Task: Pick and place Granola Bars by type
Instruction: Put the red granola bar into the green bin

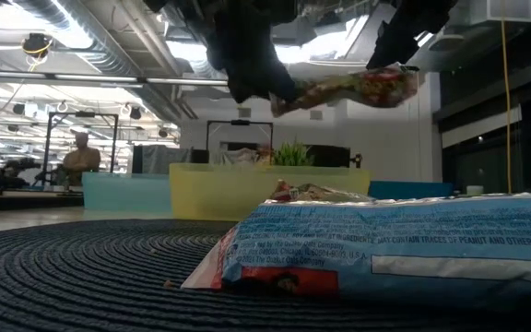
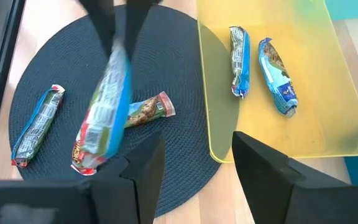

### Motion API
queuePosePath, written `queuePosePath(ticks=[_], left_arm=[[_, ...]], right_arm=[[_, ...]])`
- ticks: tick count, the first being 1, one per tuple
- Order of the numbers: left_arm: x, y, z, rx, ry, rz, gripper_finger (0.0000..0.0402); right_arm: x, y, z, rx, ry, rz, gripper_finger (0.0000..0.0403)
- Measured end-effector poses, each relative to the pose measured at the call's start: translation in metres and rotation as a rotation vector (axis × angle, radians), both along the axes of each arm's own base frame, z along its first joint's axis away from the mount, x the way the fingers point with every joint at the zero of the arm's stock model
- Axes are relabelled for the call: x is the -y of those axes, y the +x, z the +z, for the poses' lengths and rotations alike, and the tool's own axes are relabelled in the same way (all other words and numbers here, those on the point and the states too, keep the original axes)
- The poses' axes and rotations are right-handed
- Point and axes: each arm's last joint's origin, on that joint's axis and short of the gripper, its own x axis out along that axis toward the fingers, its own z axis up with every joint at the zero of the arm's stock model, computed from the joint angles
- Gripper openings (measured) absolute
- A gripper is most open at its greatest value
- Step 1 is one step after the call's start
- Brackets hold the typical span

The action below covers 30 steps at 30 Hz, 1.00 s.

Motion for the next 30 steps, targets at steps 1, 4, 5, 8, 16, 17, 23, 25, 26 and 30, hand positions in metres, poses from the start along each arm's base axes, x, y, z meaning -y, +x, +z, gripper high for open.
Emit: queuePosePath(ticks=[1, 4, 5, 8, 16, 17, 23, 25, 26, 30], left_arm=[[-0.003, -0.001, 0.003, 0.004, 0.007, 0.014, 0.0043], [-0.011, -0.004, 0.010, 0.012, 0.009, 0.040, 0.0042], [-0.012, -0.004, 0.011, 0.017, 0.006, 0.047, 0.0040], [-0.016, -0.005, 0.015, 0.023, -0.008, 0.073, 0.0035], [-0.026, -0.005, 0.015, 0.018, -0.029, 0.121, 0.0040], [-0.029, -0.005, 0.015, 0.019, -0.028, 0.128, 0.0040], [-0.047, -0.020, 0.033, 0.006, -0.020, 0.182, 0.0034], [-0.056, -0.030, 0.044, 0.010, -0.003, 0.216, 0.0035], [-0.060, -0.037, 0.051, 0.009, 0.009, 0.229, 0.0037], [-0.074, -0.065, 0.076, 0.012, 0.065, 0.309, 0.0038]], right_arm=[[0.000, 0.000, 0.000, 0.000, 0.000, 0.000, 0.0190], [0.000, 0.000, 0.000, 0.001, 0.000, 0.000, 0.0190], [0.000, 0.000, 0.000, 0.000, -0.001, 0.001, 0.0190], [0.000, 0.000, 0.000, -0.001, -0.001, 0.001, 0.0190], [0.000, -0.001, -0.001, -0.012, -0.013, 0.013, 0.0190], [0.000, -0.001, -0.001, -0.012, -0.017, 0.017, 0.0190], [0.000, -0.001, -0.001, -0.011, -0.017, 0.017, 0.0190], [0.000, -0.001, -0.001, -0.011, -0.018, 0.018, 0.0190], [0.000, -0.001, -0.001, -0.011, -0.018, 0.018, 0.0190], [0.000, -0.001, -0.001, -0.011, -0.023, 0.023, 0.0190]])
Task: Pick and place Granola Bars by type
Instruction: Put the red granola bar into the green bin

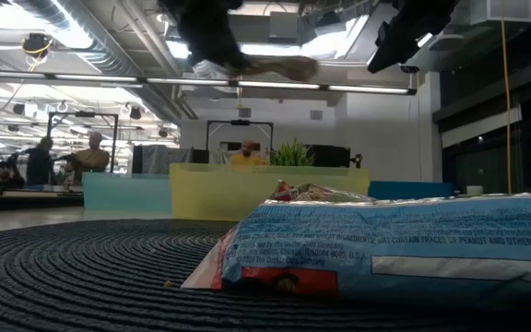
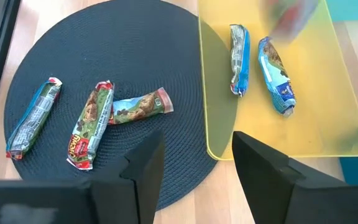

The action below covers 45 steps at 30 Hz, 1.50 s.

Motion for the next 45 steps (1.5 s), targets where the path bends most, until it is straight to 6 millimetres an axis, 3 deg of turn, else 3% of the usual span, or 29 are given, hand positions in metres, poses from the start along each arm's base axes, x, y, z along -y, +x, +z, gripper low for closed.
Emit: queuePosePath(ticks=[5, 11, 15, 26, 35, 39, 45], left_arm=[[-0.010, -0.031, 0.023, 0.010, 0.048, 0.113, 0.0033], [-0.019, -0.047, 0.036, 0.055, 0.050, 0.223, 0.0037], [-0.034, -0.055, 0.035, 0.027, 0.066, 0.363, 0.0039], [-0.084, -0.087, 0.025, -0.165, 0.091, 0.644, 0.0040], [-0.113, -0.103, 0.025, -0.188, 0.097, 0.703, 0.0040], [-0.129, -0.111, 0.023, -0.213, 0.104, 0.654, 0.0040], [-0.148, -0.123, 0.002, -0.190, 0.016, 0.503, 0.0038]], right_arm=[[0.001, 0.001, 0.000, 0.008, -0.027, 0.001, 0.0190], [0.002, 0.001, 0.000, 0.011, -0.020, -0.060, 0.0190], [0.004, 0.001, 0.001, 0.022, -0.036, -0.145, 0.0190], [0.004, 0.002, 0.002, 0.038, -0.054, -0.132, 0.0190], [0.004, 0.002, 0.002, 0.037, -0.055, -0.130, 0.0190], [0.004, 0.002, 0.002, 0.036, -0.062, -0.125, 0.0190], [0.004, 0.002, 0.002, 0.036, -0.073, -0.118, 0.0190]])
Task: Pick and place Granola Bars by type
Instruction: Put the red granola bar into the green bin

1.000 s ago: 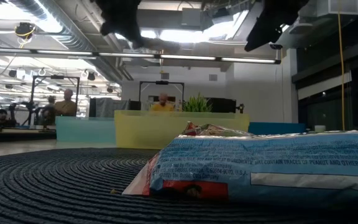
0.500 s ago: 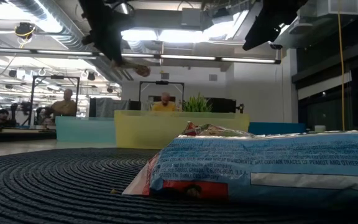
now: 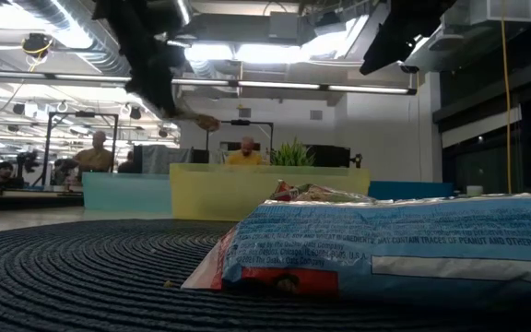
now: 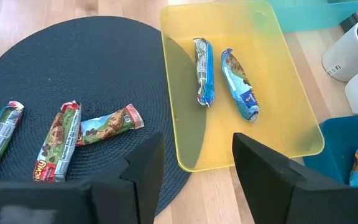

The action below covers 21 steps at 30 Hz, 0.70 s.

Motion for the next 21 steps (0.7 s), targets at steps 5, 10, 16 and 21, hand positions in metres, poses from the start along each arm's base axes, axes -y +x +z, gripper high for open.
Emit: queuePosePath(ticks=[5, 10, 16, 21], left_arm=[[-0.009, -0.011, -0.010, 0.022, -0.056, -0.025, 0.0036], [-0.015, -0.019, -0.021, -0.001, -0.055, -0.027, 0.0039], [-0.022, -0.029, -0.059, 0.018, -0.101, -0.010, 0.0033], [-0.022, -0.035, -0.086, 0.043, -0.106, 0.042, 0.0035]], right_arm=[[0.000, 0.000, 0.000, 0.000, 0.001, -0.001, 0.0190], [0.000, 0.000, 0.000, 0.002, 0.002, -0.002, 0.0190], [0.000, 0.000, 0.000, 0.005, 0.003, -0.003, 0.0190], [0.000, 0.000, 0.000, 0.008, 0.021, -0.022, 0.0190]])
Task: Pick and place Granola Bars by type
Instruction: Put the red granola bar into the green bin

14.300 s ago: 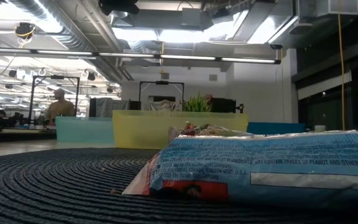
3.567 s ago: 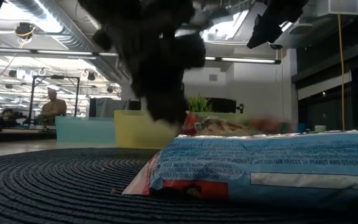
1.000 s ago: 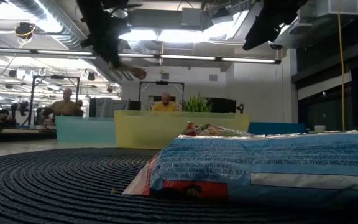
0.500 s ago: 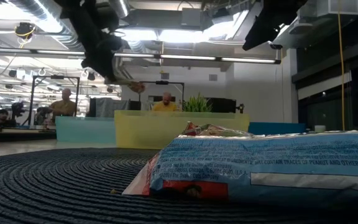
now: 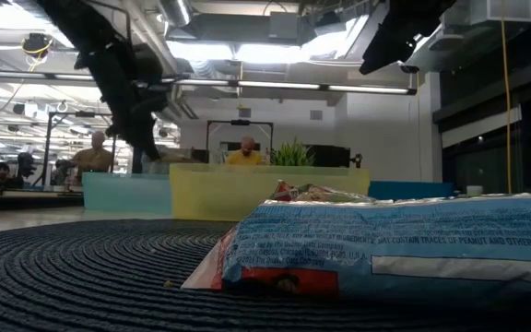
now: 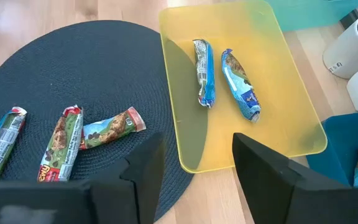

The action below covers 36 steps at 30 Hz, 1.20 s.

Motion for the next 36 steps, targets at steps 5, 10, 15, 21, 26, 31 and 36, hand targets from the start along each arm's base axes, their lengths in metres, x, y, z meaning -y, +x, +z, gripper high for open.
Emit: queuePosePath(ticks=[5, 10, 15, 21, 26, 31, 36], left_arm=[[0.003, -0.006, -0.020, 0.004, -0.026, 0.038, 0.0033], [0.007, -0.009, -0.031, -0.009, -0.048, 0.047, 0.0035], [0.010, -0.011, -0.037, -0.020, -0.064, 0.054, 0.0037], [0.009, -0.011, -0.036, -0.009, -0.071, 0.078, 0.0039], [0.009, -0.011, -0.036, -0.003, -0.072, 0.096, 0.0052], [0.009, -0.011, -0.036, -0.016, -0.063, 0.130, 0.0079], [0.008, -0.011, -0.036, -0.013, -0.053, 0.131, 0.0105]], right_arm=[[0.000, 0.000, 0.000, 0.000, 0.001, 0.000, 0.0190], [0.000, 0.000, 0.000, 0.000, 0.001, 0.000, 0.0190], [0.000, 0.000, 0.000, 0.000, 0.001, 0.000, 0.0190], [0.000, 0.000, 0.000, 0.000, 0.002, 0.000, 0.0190], [0.000, 0.000, 0.000, 0.000, 0.002, 0.001, 0.0190], [0.000, 0.000, 0.000, 0.000, 0.002, 0.001, 0.0190], [0.000, 0.000, 0.000, 0.000, 0.002, 0.001, 0.0190]])
